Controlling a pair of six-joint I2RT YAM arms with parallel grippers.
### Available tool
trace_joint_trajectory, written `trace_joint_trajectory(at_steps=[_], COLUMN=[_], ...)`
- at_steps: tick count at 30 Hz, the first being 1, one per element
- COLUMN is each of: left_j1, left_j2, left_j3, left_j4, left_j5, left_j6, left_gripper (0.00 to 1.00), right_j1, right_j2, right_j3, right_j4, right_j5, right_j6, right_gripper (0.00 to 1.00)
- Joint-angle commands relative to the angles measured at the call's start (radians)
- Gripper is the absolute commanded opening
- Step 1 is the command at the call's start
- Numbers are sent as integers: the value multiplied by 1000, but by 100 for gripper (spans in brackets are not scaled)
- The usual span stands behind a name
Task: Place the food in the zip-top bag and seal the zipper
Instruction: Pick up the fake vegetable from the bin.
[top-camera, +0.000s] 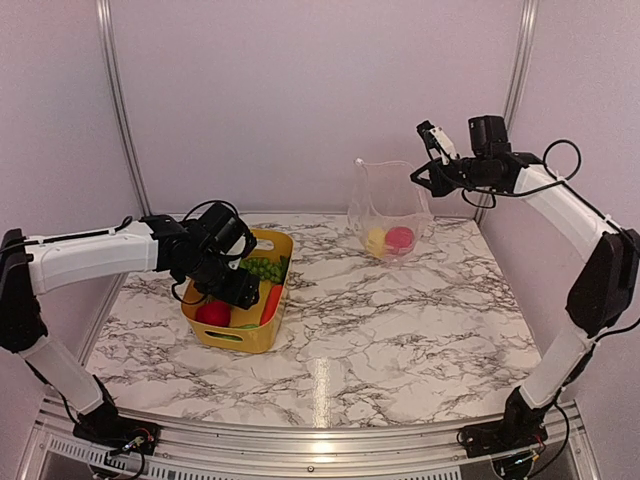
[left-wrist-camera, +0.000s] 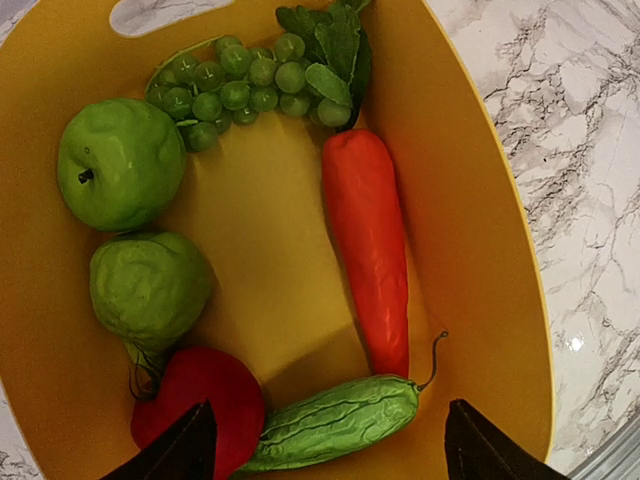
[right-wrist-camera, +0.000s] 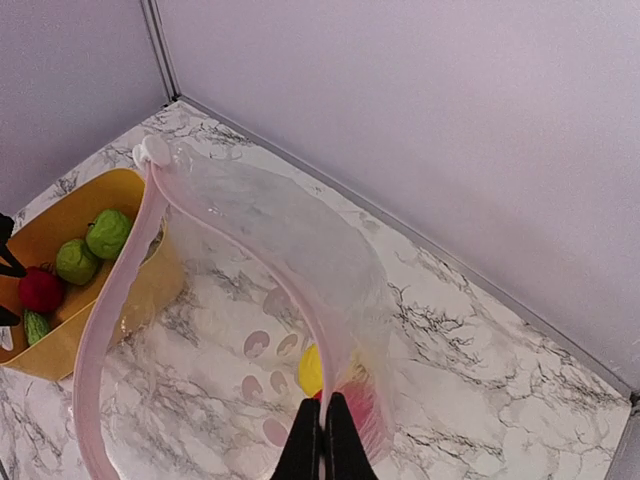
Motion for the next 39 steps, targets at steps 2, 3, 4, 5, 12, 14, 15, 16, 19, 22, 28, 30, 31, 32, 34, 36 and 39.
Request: trace_joint_trajectory(at_steps=[2, 3, 4, 5, 12, 14, 15, 16, 19, 22, 28, 30, 31, 32, 34, 36, 39], left_j1=[19, 20, 20, 20, 19, 19, 20, 20, 15, 14, 14, 14, 13, 13, 11, 11, 13], left_j2=[17, 26, 35, 44, 111, 130, 138, 148, 176, 200, 229, 238, 243, 250, 261, 253, 216], left_j3=[-17, -10, -6, -4, 19, 27, 31, 35, 45, 58, 73, 74, 74, 75, 82, 84, 69], left_j4=[-72, -88, -104, -114, -130, -130, -130, -129, -130, -130, -138, -139, -140, -143, -162, -171, -172], left_j5=[151, 150, 144, 142, 73, 60, 62, 67, 81, 64, 93, 96, 99, 102, 102, 89, 73], left_j6=[111, 124, 138, 153, 207, 229, 243, 260, 303, 346, 390, 400, 405, 412, 422, 418, 415], left_gripper=[76, 75, 72, 71, 65, 64, 63, 63, 61, 58, 56, 57, 59, 61, 64, 65, 66], right_j1=[-6, -6, -6, -6, -6, -6, -6, -7, -7, -6, -6, -6, -7, -6, -6, -6, -6], right_j2=[-9, -8, -8, -8, -3, -6, -7, -8, -6, -5, -2, -2, -1, 0, 1, 1, 2], right_j3=[9, 11, 13, 12, -5, -17, -23, -26, -31, -35, -42, -44, -45, -43, -42, -42, -46], right_j4=[-14, -17, -19, -19, -16, -11, -10, -9, -7, -7, -7, -5, -5, -6, -7, -6, -7], right_j5=[-32, -35, -38, -42, -65, -71, -72, -73, -75, -81, -84, -83, -83, -83, -86, -86, -85], right_j6=[3, 4, 5, 5, 11, 13, 14, 15, 15, 18, 19, 18, 20, 20, 21, 21, 19], right_gripper=[0, 0, 0, 0, 0, 0, 0, 0, 0, 0, 0, 0, 0, 0, 0, 0, 0])
